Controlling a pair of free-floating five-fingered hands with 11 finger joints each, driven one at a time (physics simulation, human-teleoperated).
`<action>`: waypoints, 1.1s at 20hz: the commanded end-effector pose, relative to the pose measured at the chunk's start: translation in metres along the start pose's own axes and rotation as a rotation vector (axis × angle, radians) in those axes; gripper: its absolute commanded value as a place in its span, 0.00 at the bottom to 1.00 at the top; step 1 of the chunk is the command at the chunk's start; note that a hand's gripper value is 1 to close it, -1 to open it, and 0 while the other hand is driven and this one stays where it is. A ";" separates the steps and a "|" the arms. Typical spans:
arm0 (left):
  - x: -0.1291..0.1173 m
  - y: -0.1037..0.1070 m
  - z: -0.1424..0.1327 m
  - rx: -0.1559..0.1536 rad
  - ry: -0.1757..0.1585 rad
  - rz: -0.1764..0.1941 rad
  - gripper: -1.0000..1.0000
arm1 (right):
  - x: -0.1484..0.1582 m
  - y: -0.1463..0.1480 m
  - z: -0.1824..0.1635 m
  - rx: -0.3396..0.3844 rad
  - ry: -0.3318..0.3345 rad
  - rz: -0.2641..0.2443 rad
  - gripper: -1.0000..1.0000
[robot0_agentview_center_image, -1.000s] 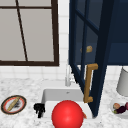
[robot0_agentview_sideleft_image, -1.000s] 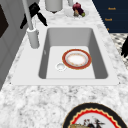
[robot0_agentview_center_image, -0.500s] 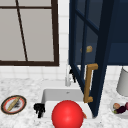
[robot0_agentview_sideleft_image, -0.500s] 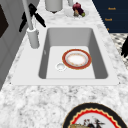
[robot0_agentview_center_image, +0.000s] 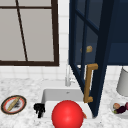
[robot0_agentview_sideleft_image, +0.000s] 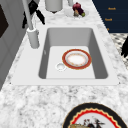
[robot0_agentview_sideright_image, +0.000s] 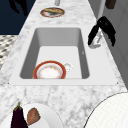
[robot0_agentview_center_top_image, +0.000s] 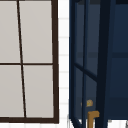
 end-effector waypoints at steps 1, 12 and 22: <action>0.000 0.000 0.000 0.000 0.000 0.000 0.50 | 0.014 0.007 -0.009 0.016 0.022 0.026 1.00; 0.000 0.000 0.000 0.000 0.000 0.000 0.50 | 0.023 0.007 0.004 -0.131 0.144 0.067 1.00; 0.000 0.000 0.000 0.000 0.000 0.000 0.50 | 0.047 0.005 0.008 -0.232 0.320 0.079 1.00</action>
